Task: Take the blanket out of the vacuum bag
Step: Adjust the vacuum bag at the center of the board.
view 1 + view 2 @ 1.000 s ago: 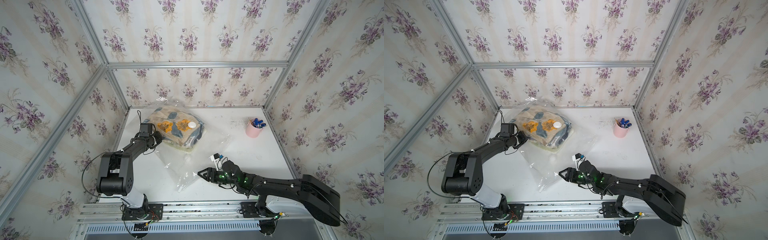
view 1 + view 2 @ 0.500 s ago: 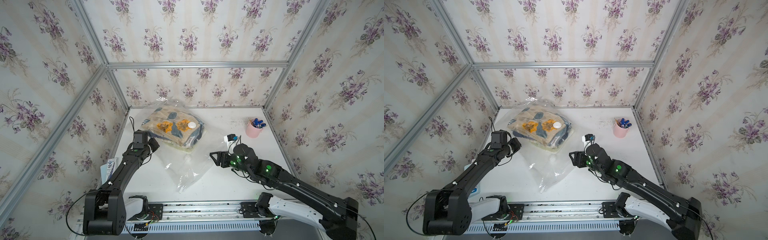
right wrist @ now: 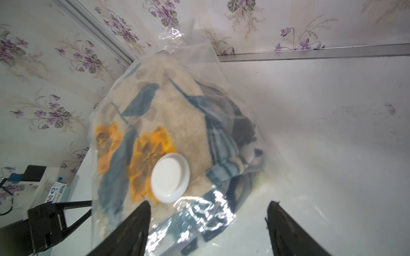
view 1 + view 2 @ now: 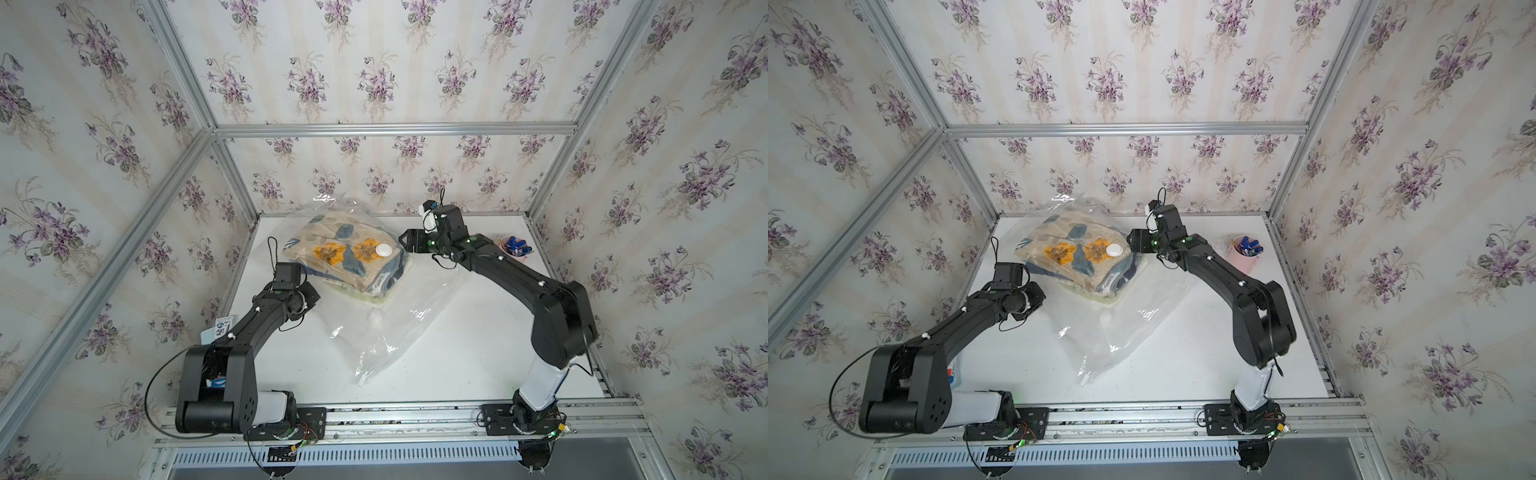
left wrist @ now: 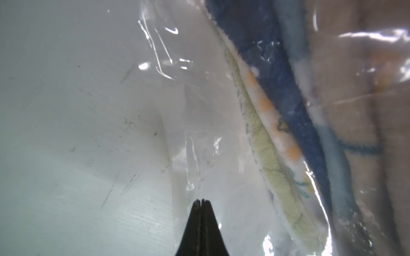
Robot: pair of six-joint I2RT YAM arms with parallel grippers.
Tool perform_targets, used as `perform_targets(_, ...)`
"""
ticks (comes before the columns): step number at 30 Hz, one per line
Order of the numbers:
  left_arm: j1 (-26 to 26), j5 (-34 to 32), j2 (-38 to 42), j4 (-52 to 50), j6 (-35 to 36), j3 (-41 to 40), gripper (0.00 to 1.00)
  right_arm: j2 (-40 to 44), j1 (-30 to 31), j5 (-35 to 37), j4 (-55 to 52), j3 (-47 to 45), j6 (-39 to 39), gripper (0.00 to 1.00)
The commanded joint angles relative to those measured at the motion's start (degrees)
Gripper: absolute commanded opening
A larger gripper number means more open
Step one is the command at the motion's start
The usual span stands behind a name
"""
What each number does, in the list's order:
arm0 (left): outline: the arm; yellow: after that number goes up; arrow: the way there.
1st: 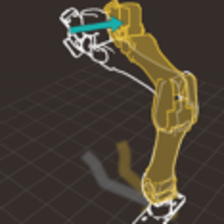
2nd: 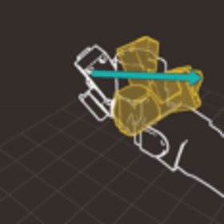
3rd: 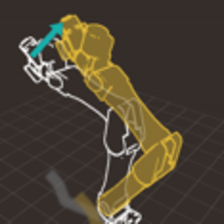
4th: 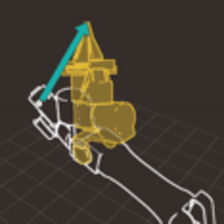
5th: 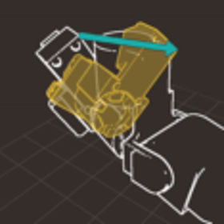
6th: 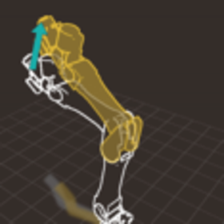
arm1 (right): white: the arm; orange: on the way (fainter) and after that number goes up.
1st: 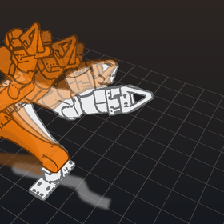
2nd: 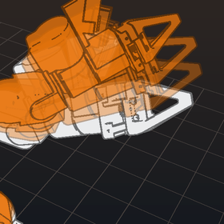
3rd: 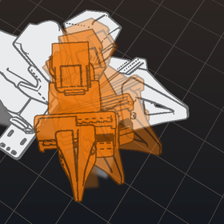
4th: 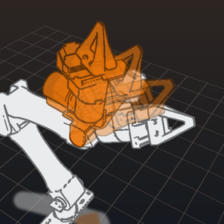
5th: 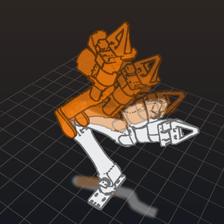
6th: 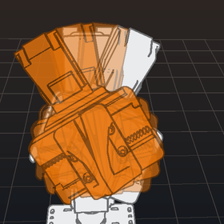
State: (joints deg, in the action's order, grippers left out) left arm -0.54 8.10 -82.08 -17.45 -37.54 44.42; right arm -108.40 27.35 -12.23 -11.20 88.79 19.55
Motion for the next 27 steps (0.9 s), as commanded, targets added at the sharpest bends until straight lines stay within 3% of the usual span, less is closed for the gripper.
perform_targets(1, -0.2, -0.9, -4.8, 0.7, 0.4, 3.1, 0.00, -8.9, -1.5, -7.9, 0.6, 8.1, 0.2, 0.70)
perform_targets(4, -0.2, -0.9, -9.2, 0.6, -0.2, 5.4, 0.00, -16.5, -1.2, -11.5, -3.2, 15.5, 0.4, 0.61)
perform_targets(7, -0.2, -2.2, -12.2, 1.3, -0.4, 6.3, 0.00, -17.9, -0.9, -12.8, 0.0, 12.2, 1.7, 0.59)
perform_targets(19, 0.0, -0.9, -20.1, 4.5, 0.1, 13.6, 0.00, -10.3, 0.2, -19.5, 17.2, -10.4, 8.6, 0.55)
perform_targets(23, 0.1, 2.1, -21.8, 6.0, 1.9, 16.5, 0.00, -7.3, 0.5, -19.0, 18.0, -13.3, 9.0, 0.55)
perform_targets(27, 0.1, 0.8, -21.4, 2.3, 2.8, 17.8, 0.00, -4.6, 0.4, -16.1, 16.4, -14.2, 9.0, 0.56)
